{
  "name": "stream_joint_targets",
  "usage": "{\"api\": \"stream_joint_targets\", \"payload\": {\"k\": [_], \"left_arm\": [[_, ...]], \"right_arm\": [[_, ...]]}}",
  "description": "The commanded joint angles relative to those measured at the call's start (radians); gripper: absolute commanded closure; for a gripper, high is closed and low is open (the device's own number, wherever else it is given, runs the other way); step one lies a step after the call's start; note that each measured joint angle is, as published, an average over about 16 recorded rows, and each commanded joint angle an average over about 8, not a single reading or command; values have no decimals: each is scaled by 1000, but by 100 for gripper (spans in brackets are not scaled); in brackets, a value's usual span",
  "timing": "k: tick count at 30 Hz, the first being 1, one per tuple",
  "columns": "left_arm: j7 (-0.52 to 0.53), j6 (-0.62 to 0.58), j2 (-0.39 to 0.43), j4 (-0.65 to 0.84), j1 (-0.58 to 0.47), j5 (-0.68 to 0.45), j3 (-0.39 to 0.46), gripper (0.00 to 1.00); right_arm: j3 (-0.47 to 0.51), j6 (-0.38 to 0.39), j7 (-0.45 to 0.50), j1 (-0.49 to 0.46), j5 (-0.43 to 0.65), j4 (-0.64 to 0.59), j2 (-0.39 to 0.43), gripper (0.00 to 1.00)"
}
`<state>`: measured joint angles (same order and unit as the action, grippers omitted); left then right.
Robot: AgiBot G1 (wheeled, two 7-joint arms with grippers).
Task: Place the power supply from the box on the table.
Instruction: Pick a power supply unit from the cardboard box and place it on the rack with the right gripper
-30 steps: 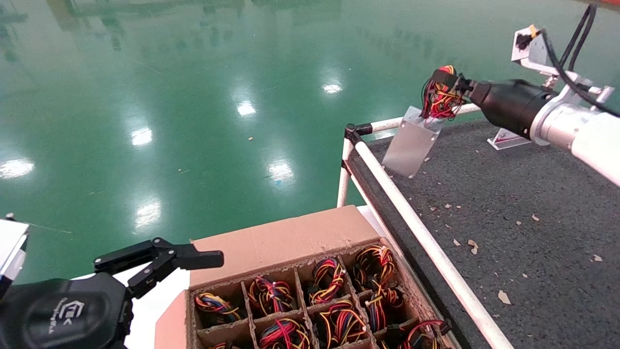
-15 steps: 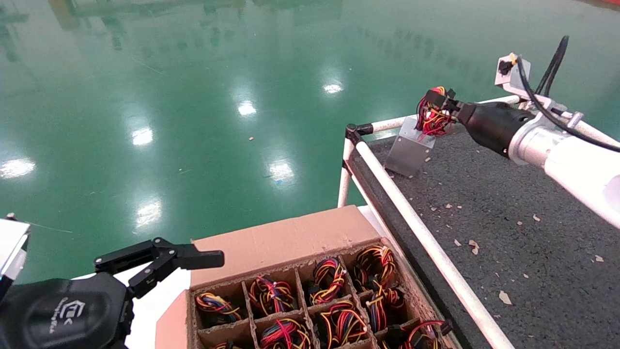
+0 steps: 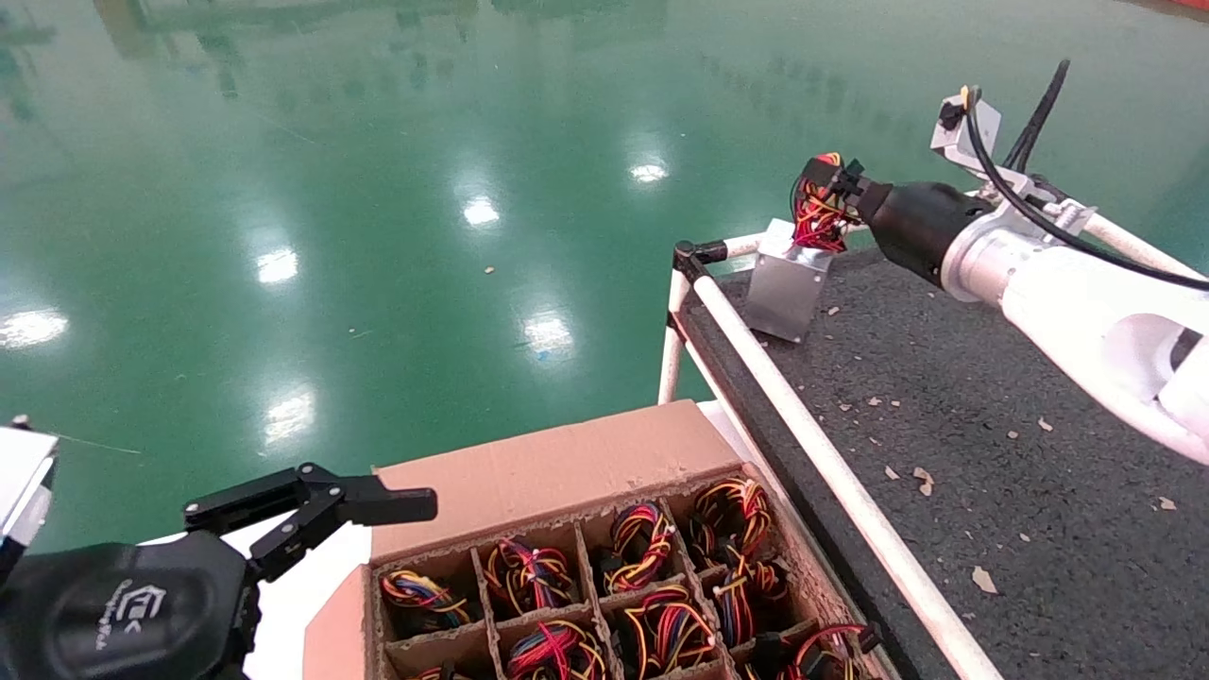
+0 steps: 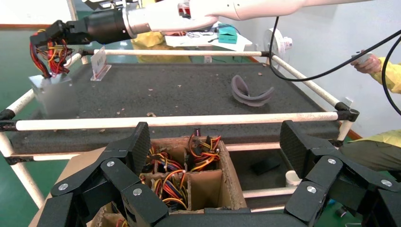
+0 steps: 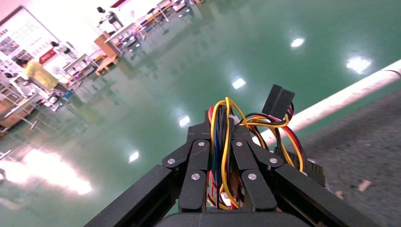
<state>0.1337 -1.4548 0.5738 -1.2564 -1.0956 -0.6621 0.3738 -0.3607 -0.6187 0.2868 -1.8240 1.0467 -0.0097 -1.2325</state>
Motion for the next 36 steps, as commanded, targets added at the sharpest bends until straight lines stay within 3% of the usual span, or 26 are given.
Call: {"api": "stream_joint_targets", "payload": {"k": [1,13,14,20,22,36], "left_arm": [[0,0,0,0,0,0,0,0],[0,0,0,0,0,0,0,0],[0,0,0,0,0,0,0,0],[0,0,0,0,0,0,0,0],[0,0,0,0,0,0,0,0],[0,0,0,0,0,0,0,0]], "right_arm": [[1,3,6,-3,-2,2,-7,100],[-11,37,33,10,16,-15,-33,99],[-14,44,34,12,20,-17,-34,93],[-26,80,41,16,37,-23,-40,18],[-28,86,42,16,39,-23,-41,1],[-28,83,41,16,40,-23,-40,0]]}}
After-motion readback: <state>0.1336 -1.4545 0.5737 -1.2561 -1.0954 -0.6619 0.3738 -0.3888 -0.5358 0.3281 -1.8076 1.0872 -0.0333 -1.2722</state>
